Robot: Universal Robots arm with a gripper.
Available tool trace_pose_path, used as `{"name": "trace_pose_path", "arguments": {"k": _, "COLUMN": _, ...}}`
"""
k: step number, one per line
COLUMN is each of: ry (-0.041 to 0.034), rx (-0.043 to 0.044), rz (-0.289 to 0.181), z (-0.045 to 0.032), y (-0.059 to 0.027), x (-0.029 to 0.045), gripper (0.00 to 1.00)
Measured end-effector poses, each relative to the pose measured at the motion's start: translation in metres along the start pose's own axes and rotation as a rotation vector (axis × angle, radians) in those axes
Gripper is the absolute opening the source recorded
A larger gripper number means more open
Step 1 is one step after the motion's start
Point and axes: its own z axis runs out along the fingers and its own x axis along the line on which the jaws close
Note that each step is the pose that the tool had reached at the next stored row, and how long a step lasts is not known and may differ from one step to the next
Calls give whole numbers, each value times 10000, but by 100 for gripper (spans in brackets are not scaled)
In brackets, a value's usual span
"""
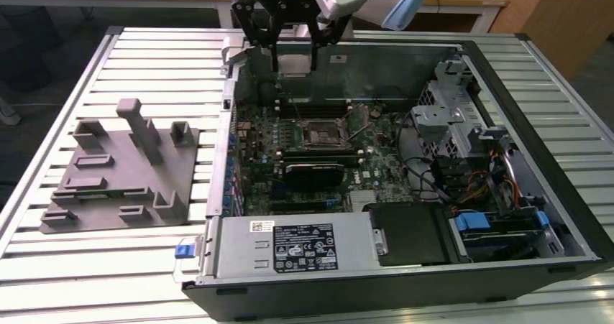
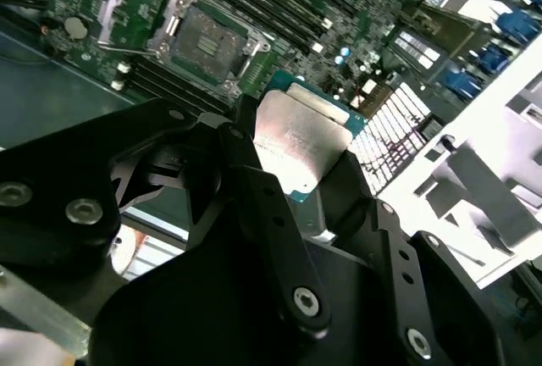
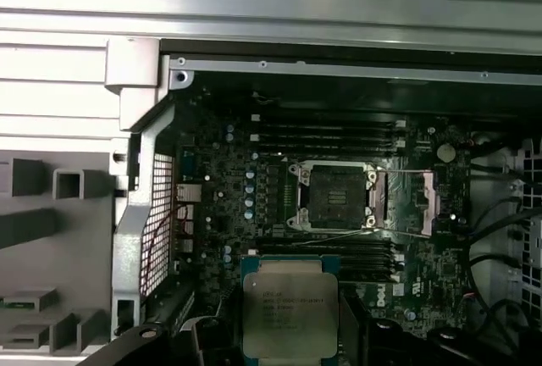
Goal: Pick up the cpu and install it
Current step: 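Pick up the cpu and move it towards the insertion slot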
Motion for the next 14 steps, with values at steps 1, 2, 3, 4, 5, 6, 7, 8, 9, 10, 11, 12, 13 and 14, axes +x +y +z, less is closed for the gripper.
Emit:
{"name": "trace_pose_path", "arguments": {"k": 1, "ry": 0, "rx": 0, "rz": 7, "z": 2, "y": 0, "x": -27, "gripper": 54}}
{"name": "trace_pose_path", "arguments": {"k": 2, "ry": 0, "rx": 0, "rz": 11, "z": 3, "y": 0, "x": -53, "gripper": 54}}
{"name": "trace_pose_path", "arguments": {"k": 3, "ry": 0, "rx": 1, "rz": 17, "z": 5, "y": 0, "x": -80, "gripper": 54}}
{"name": "trace_pose_path", "arguments": {"k": 4, "ry": 0, "rx": 1, "rz": 23, "z": 6, "y": 0, "x": -104, "gripper": 54}}
{"name": "trace_pose_path", "arguments": {"k": 5, "ry": -1, "rx": 1, "rz": 30, "z": 8, "y": 0, "x": -129, "gripper": 54}}
{"name": "trace_pose_path", "arguments": {"k": 6, "ry": -1, "rx": 1, "rz": 36, "z": 9, "y": 0, "x": -153, "gripper": 54}}
{"name": "trace_pose_path", "arguments": {"k": 7, "ry": -1, "rx": 1, "rz": 40, "z": 11, "y": 0, "x": -176, "gripper": 54}}
{"name": "trace_pose_path", "arguments": {"k": 8, "ry": -2, "rx": 0, "rz": 45, "z": 12, "y": 0, "x": -199, "gripper": 54}}
{"name": "trace_pose_path", "arguments": {"k": 9, "ry": -2, "rx": 1, "rz": 50, "z": 14, "y": 1, "x": -224, "gripper": 54}}
{"name": "trace_pose_path", "arguments": {"k": 10, "ry": -2, "rx": 1, "rz": 56, "z": 14, "y": 1, "x": -245, "gripper": 54}}
{"name": "trace_pose_path", "arguments": {"k": 11, "ry": -3, "rx": 1, "rz": 61, "z": 16, "y": 1, "x": -265, "gripper": 54}}
{"name": "trace_pose_path", "arguments": {"k": 12, "ry": -3, "rx": 1, "rz": 66, "z": 17, "y": 2, "x": -285, "gripper": 54}}
{"name": "trace_pose_path", "arguments": {"k": 13, "ry": -3, "rx": 1, "rz": 71, "z": 18, "y": 2, "x": -305, "gripper": 54}}
{"name": "trace_pose_path", "arguments": {"k": 14, "ry": -3, "rx": 1, "rz": 75, "z": 19, "y": 2, "x": -325, "gripper": 54}}
